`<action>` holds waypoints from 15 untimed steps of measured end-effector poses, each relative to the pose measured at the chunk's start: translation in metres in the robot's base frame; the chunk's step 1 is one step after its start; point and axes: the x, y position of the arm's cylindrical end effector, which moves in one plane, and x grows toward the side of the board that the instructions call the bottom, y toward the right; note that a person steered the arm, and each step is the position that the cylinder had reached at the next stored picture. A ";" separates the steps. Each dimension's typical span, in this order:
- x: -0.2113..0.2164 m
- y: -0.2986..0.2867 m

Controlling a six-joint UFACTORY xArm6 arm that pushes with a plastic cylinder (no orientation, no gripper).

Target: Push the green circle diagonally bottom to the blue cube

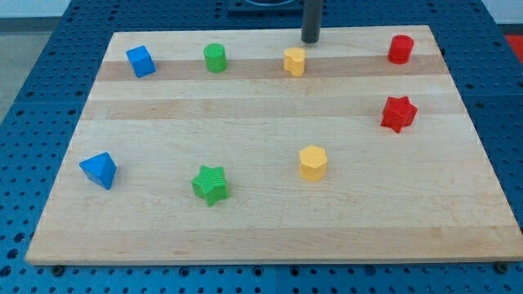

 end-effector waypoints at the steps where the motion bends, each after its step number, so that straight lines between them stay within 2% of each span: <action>1: 0.000 -0.028; 4: 0.000 -0.069; 5: 0.000 -0.120; 7: -0.006 -0.148; 8: 0.018 -0.145; 11: 0.202 -0.142; 12: 0.219 -0.138; 14: 0.086 -0.126; 15: 0.003 -0.123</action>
